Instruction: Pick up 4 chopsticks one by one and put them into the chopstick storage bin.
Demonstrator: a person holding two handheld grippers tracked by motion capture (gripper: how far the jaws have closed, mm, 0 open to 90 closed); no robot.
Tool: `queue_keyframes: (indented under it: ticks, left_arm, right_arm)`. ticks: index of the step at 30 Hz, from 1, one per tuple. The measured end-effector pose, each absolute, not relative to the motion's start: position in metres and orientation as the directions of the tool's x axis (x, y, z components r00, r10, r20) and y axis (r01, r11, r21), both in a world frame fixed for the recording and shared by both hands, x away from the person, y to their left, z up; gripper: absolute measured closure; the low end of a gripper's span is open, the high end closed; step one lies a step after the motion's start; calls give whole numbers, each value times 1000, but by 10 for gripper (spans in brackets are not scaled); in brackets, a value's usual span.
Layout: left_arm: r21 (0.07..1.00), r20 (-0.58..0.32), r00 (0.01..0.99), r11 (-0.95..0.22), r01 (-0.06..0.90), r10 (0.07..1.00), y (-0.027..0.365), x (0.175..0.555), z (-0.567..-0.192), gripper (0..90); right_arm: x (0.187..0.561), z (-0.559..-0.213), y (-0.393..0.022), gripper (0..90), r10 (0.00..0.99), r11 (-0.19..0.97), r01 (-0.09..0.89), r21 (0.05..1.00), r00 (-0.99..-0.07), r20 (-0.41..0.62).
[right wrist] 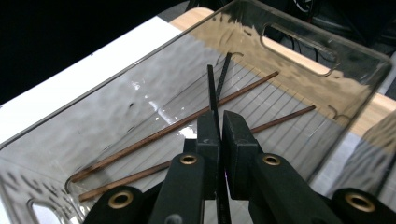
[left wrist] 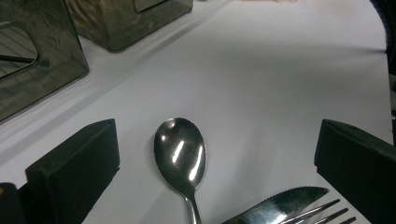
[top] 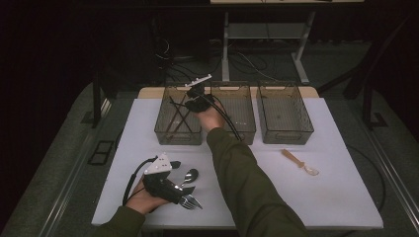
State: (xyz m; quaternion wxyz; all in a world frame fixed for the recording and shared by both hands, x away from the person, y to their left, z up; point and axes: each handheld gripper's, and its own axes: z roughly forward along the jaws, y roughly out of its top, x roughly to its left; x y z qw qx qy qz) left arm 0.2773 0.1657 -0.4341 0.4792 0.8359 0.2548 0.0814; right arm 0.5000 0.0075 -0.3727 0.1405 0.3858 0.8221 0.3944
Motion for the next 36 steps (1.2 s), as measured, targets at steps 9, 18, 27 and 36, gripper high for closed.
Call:
queue_keyframes:
  ticks: [9,18,27,36]
  left_arm:
    - [842,-107,860,-415,345,499,165,277,-434,0]
    - [844,-101,862,-416,338,497,165,277,-434,0]
    - [847,-90,865,-419,328,494,164,276,-433,0]
    - [848,-110,857,-402,345,503,164,274,-433,0]
  right_arm:
    - [499,-368,13,587,741,380,529,759,-666,93]
    - [489,-358,-6,439,706,329,543,773,-685,180]
    - [467,-351,-32,337,651,293,506,811,-727,219]
    - [450,-345,-60,201,626,253,480,840,-744,236]
